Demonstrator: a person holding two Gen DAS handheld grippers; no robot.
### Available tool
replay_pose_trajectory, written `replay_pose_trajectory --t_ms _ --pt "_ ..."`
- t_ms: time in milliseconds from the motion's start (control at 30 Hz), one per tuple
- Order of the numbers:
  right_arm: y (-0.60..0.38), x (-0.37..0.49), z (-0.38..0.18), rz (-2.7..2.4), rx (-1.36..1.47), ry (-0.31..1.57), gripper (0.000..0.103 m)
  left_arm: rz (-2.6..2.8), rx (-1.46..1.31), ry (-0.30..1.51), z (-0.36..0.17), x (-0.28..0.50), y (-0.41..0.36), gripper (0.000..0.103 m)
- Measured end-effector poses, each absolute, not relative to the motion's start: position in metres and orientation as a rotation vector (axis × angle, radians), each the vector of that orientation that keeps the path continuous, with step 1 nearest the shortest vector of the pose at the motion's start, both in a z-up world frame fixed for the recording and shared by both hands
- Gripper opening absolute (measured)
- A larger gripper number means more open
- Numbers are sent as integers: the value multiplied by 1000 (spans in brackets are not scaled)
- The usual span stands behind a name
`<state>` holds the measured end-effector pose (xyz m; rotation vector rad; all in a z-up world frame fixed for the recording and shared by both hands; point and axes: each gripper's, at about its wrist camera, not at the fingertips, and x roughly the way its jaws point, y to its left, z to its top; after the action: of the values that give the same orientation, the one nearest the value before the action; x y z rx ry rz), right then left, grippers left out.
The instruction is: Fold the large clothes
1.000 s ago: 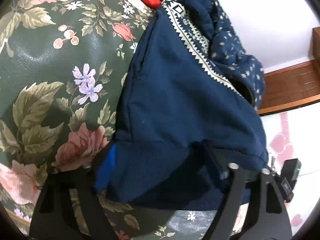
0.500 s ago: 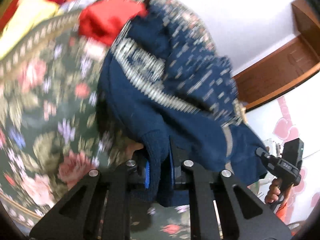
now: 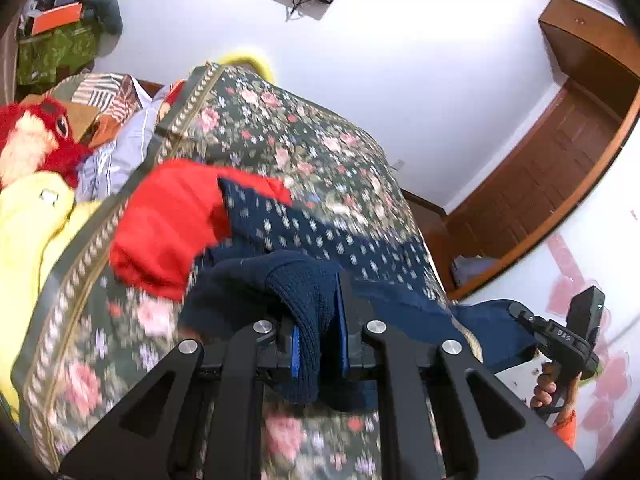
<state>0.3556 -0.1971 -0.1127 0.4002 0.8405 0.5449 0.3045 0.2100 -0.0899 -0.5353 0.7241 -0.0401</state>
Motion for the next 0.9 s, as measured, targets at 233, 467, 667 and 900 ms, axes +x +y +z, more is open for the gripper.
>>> replay_pose_trajectory --t_ms 233,467,667,900 --pt "-187 424 -149 464 365 901 7 53 -467 780 -124 387 220 13" --pt "-187 469 -206 418 391 1011 7 116 -420 907 -199 440 231 16" --pt "-179 483 -235 407 322 1080 7 117 -352 973 -231 453 225 21" --pt "-182 470 -212 406 293 1058 10 84 -302 1016 -215 443 216 42"
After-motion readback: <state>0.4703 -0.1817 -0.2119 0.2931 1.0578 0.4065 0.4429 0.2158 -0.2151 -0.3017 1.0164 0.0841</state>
